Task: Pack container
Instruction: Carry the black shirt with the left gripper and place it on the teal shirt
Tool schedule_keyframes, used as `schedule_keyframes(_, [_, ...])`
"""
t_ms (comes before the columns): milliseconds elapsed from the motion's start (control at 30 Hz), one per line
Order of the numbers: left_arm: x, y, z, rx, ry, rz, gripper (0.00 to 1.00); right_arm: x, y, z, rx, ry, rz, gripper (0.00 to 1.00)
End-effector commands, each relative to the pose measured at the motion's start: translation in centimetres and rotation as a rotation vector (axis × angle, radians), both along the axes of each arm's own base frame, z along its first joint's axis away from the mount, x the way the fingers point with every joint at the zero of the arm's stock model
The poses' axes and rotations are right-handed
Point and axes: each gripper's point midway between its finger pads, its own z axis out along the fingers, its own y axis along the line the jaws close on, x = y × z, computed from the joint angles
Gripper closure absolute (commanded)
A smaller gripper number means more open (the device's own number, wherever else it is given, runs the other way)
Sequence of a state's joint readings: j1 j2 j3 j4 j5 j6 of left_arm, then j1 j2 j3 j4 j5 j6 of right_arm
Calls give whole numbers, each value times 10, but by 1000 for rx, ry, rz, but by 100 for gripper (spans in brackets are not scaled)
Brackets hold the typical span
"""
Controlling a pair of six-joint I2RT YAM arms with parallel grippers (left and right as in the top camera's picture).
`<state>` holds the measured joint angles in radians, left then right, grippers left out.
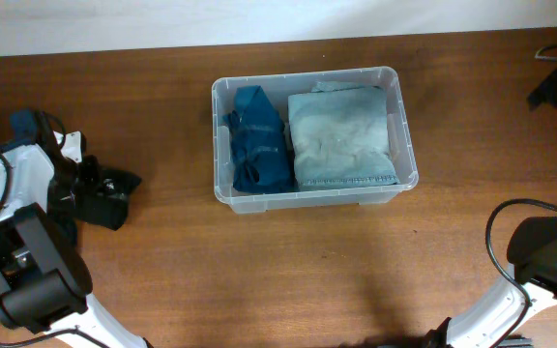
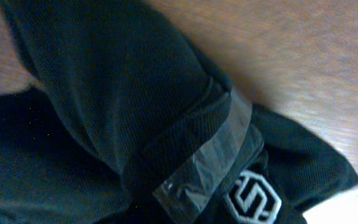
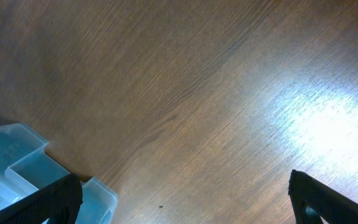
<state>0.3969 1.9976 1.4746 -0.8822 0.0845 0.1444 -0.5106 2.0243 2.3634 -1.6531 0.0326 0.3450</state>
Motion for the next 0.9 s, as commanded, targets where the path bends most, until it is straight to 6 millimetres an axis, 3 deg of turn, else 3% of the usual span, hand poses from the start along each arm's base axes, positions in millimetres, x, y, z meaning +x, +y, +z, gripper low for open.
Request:
schedule_keyframes(0, [33, -1, 68, -4, -157, 3, 99, -2, 0, 2, 0, -4, -12, 1])
schedule_keyframes(67, [43, -6, 105, 12, -230, -46, 99, -2, 0, 2, -1, -4, -12, 2])
schedule_keyframes(200, [66, -37, 184, 42, -415, -222, 99, -2, 0, 2, -1, -4, -12, 1])
schedule_keyframes(267, [75, -59, 215, 87, -497, -327, 99, -2, 0, 2, -1, -4, -12, 2])
schedule_keyframes(367, [87, -106, 242, 143, -594, -518, 99, -2, 0, 2, 0, -4, -12, 2])
schedule_keyframes(467, [92, -163, 247, 179, -634, -749, 99, -2, 0, 2, -1, -4, -12, 2])
schedule_keyframes(633, [85, -255, 232, 240, -628, -1098, 99, -2, 0, 2, 0, -4, -12, 1])
schedule_keyframes(867, [83, -324, 191, 332, -538, -1258, 99, -2, 0, 2, -1, -4, -12, 1])
